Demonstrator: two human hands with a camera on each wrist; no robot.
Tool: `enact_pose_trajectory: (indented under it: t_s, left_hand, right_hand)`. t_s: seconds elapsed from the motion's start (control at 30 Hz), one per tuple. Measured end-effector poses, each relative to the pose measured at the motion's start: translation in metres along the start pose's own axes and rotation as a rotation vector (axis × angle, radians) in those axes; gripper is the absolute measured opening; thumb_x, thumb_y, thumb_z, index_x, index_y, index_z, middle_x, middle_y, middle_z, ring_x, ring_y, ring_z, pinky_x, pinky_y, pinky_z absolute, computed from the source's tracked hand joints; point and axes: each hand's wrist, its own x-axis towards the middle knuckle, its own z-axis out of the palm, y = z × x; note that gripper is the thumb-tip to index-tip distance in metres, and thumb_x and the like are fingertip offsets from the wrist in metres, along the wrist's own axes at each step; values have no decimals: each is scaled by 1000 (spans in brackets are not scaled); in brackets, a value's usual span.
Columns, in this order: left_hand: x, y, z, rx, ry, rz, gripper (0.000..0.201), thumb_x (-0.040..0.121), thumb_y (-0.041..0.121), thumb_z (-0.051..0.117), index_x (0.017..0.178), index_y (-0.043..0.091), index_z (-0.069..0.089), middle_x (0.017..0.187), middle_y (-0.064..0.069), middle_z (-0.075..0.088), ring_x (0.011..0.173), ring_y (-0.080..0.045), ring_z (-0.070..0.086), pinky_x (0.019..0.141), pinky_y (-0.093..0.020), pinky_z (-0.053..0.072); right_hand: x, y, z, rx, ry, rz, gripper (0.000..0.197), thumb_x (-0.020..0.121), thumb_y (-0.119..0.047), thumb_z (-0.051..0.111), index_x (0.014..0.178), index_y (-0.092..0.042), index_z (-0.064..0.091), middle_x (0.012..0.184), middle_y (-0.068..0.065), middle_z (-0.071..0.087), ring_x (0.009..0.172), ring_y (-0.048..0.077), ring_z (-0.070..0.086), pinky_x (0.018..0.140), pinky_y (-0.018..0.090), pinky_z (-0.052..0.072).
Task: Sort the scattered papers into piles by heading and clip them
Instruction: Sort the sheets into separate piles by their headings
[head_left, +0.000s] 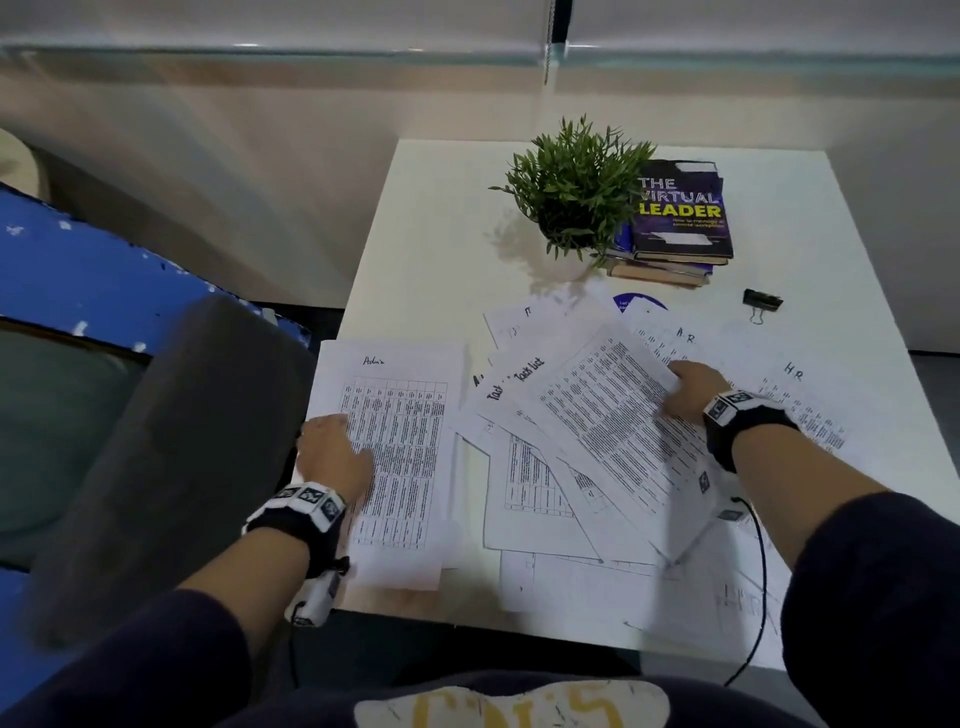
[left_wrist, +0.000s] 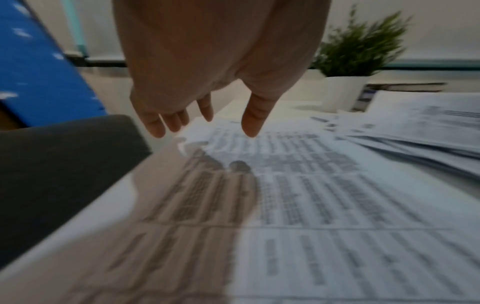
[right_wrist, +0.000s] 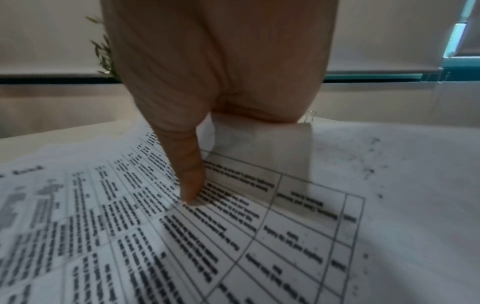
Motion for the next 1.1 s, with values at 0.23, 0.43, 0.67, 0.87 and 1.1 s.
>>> enact_pose_trajectory:
  t_s: [0.23,0.43,0.67,0.87,1.1]
  left_hand:
    - [-49,97,60,-64,-232,499,11,91,15,60,98,16,69,113,-6,58,111,-24,52,97,-31,42]
    - [-76,155,107,-146,-429,365,65,86,35,72,138,6,44,136,-13,42,126,-27,47,104,-31,40]
    - [-82,198,129,-242,-358,73,122,65,32,90,153,12,9,148,-21,24,133,-37,40,107,-45,42]
    - [-74,192,127,-446,-291,56,80,84,-2,66,148,9,20,135,-19,48,105,-31,56,88,-34,46]
    - [-73,180,103,-342,-186,156,18,98,11,48,82,7,40,71,-3,45,62,-21,46,49,-26,31]
  right_hand:
    - [-25,48,-9,158,193,40,41,81,-4,68,114,-12,45,96,18,66,74,29,59,60,31,46]
    - [-49,88,-12,300,156,120,18,76,-9,76,85,-9,60,85,14,61,74,26,54,56,25,35]
    - [-71,130,-2,604,141,250,28,76,-9,77,74,-8,49,73,8,53,63,20,50,55,27,36]
    - [-78,149,10,637,-103,238,51,78,-14,77,124,-7,56,119,11,63,105,28,59,85,33,44]
    - [-84,131,23,538,-189,233,52,83,-51,69,57,-13,43,53,3,47,49,19,46,60,27,36]
